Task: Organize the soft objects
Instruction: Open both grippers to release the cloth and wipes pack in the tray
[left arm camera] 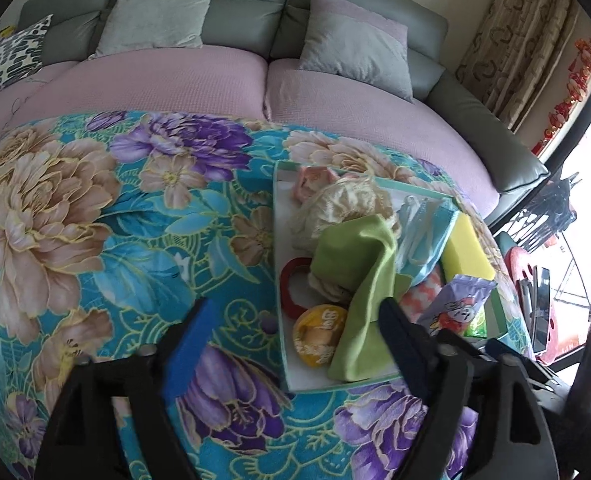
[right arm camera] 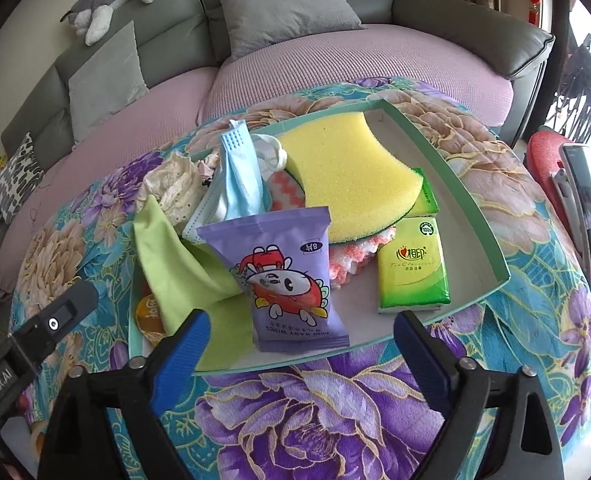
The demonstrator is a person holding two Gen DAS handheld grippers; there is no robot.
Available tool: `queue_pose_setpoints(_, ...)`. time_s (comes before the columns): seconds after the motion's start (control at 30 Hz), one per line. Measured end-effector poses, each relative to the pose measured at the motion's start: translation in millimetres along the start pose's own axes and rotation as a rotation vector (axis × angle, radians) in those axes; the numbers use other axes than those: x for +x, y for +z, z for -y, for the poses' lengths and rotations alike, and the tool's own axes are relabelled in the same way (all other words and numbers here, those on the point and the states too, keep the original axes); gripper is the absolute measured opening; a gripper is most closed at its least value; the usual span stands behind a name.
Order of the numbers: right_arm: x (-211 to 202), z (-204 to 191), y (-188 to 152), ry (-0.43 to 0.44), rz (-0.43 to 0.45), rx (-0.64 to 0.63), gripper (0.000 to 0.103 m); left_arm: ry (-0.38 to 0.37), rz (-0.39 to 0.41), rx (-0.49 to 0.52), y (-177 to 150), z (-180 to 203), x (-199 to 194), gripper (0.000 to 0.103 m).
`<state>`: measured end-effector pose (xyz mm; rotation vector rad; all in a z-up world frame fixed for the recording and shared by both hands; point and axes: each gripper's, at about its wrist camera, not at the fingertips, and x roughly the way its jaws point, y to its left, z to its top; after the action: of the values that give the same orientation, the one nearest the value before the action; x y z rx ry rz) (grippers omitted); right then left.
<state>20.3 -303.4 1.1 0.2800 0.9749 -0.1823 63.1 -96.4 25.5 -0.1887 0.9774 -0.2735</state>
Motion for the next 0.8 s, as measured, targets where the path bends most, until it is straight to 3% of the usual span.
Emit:
queue_pose_setpoints(0.3,-12.0,-6.5,-16.1,-0.007,0.006,0.008,0.102,0.101,0.027,0.001,-15.6,-22.6,-13.3,0.091)
queue_pose_setpoints(0.57,-14.8,-15.1,-36.7,-0.017,-0.011,-0.008,0.102,0.193,-0.022,-0.012,-31.7,-48.4,-13.4,0.091)
queue_pose_setpoints(0.8,-9.2,-27.0,-51.5,-0.039,-0.036,-0.059,0.102,0.231,-0.063,-0.004,-51.3,-62.2,-11.9,0.091)
